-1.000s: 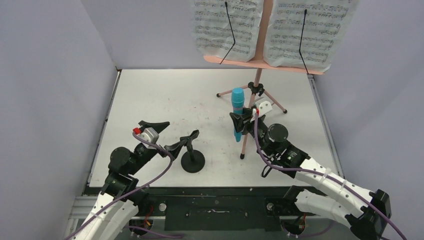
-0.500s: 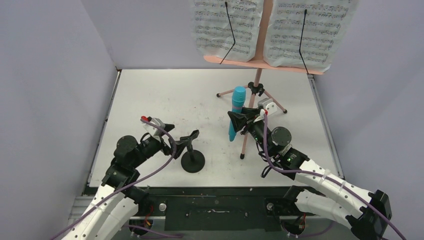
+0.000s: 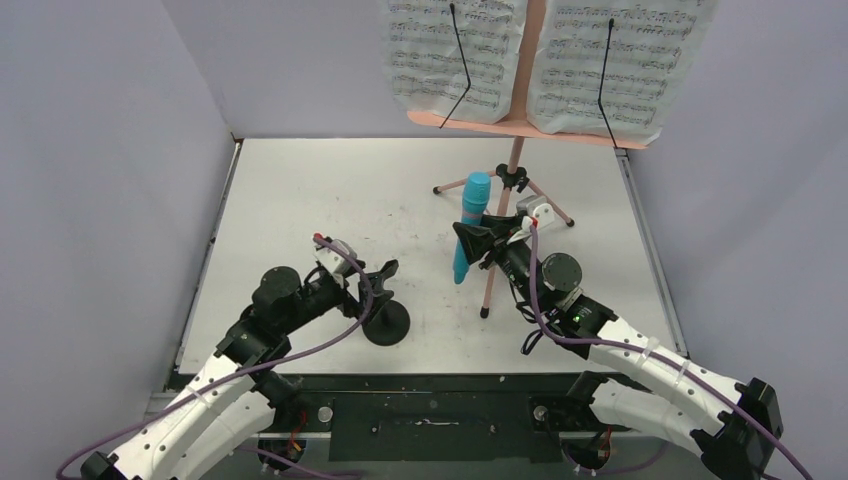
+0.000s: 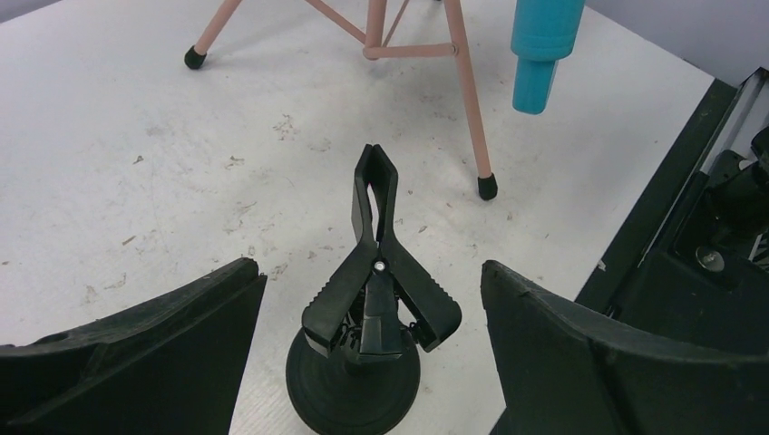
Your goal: Set up the instrument practice props
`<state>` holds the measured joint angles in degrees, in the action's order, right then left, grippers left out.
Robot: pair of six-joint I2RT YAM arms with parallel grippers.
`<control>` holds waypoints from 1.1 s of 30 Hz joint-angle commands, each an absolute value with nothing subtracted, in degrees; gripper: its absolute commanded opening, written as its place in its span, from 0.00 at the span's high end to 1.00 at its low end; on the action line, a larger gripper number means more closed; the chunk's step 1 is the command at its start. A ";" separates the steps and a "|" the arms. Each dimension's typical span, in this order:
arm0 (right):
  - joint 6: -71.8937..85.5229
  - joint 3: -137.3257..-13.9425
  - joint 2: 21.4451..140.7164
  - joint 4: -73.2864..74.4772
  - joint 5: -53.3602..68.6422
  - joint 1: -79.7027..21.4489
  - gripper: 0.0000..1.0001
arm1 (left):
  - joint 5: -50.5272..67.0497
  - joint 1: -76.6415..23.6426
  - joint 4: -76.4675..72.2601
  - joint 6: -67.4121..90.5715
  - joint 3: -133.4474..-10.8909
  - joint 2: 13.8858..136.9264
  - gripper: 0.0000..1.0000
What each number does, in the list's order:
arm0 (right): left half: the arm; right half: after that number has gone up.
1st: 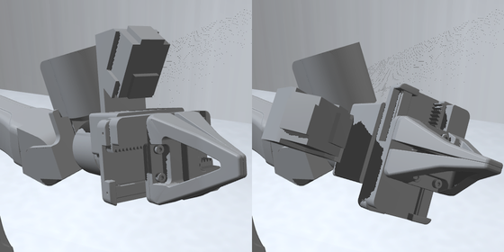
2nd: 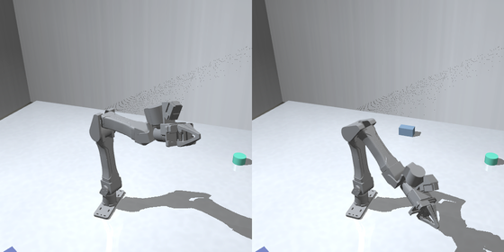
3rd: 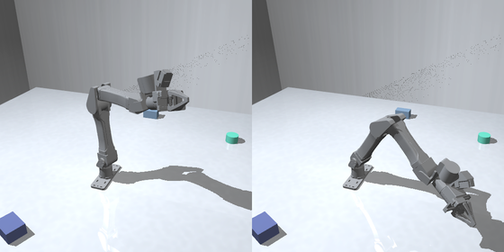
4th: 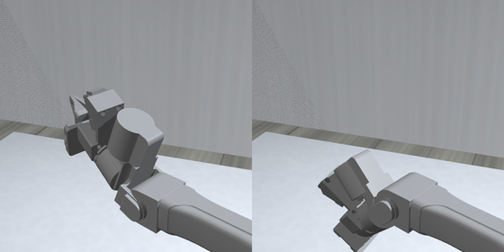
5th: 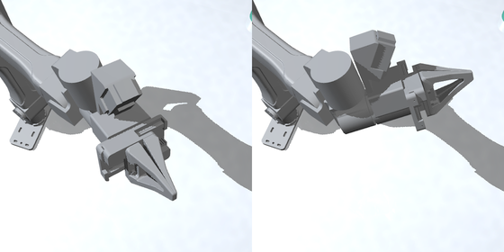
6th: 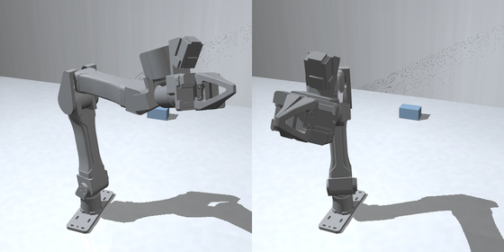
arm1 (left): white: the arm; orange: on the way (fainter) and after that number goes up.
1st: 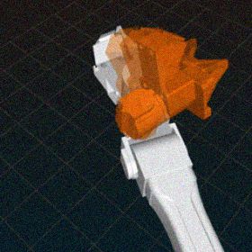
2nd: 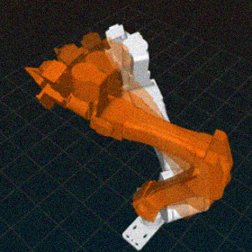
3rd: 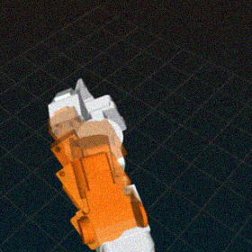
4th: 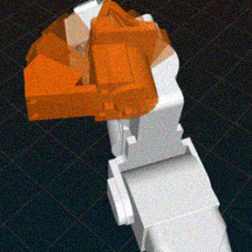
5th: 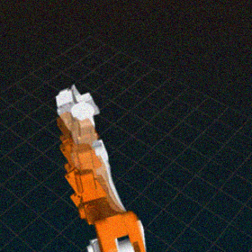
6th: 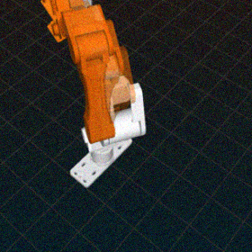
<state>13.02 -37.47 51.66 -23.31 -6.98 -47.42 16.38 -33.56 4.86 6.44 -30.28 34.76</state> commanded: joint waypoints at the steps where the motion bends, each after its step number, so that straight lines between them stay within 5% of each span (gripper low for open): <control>1: 14.13 -37.71 51.72 -27.56 -5.82 -47.76 0.95 | 8.42 -37.47 6.52 2.15 -33.73 36.01 0.16; 13: 13.21 -38.01 50.64 -25.28 -5.86 -47.73 0.95 | 5.32 -39.83 4.07 2.49 -34.37 36.50 0.49; 24: 12.02 -38.88 47.47 -22.25 -5.97 -47.78 0.95 | 20.72 -41.21 -0.77 -2.88 -34.01 35.69 0.64; 33: 5.40 -37.02 45.33 -19.77 4.22 -47.73 0.95 | 33.97 -41.22 -7.30 -2.86 -34.89 41.87 0.65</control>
<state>8.99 -37.47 47.16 -18.96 -2.13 -47.42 25.71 -40.95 2.35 -2.17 -31.88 40.45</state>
